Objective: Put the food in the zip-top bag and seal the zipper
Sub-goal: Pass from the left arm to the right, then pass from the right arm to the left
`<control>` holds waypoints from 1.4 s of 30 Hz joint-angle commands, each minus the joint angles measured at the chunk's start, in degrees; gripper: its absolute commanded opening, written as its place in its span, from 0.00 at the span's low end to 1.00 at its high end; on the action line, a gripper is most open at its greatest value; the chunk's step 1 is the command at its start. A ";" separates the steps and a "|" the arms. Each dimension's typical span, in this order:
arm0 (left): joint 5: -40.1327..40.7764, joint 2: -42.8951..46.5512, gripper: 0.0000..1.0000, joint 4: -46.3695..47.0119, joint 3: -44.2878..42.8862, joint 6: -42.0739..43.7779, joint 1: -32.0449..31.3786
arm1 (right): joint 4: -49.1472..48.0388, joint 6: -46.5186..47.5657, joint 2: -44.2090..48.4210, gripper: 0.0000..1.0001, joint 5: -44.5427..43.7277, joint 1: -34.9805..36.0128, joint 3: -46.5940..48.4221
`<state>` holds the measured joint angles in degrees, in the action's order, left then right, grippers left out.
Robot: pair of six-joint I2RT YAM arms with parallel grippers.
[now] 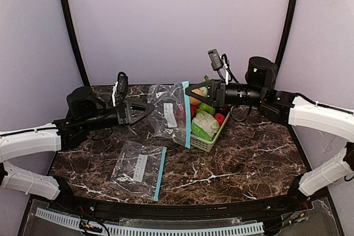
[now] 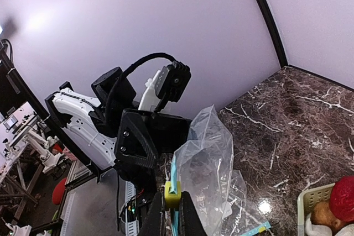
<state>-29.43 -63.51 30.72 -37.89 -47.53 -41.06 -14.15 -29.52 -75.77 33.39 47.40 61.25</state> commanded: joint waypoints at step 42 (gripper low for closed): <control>-20.44 -13.34 0.29 -41.10 -30.43 47.86 -3.24 | 27.39 14.58 -11.10 0.00 12.05 3.76 15.89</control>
<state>-48.60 -78.15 -11.60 -69.28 -0.08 -44.03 13.61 -15.44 -85.95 44.53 50.59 75.29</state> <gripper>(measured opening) 0.326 0.042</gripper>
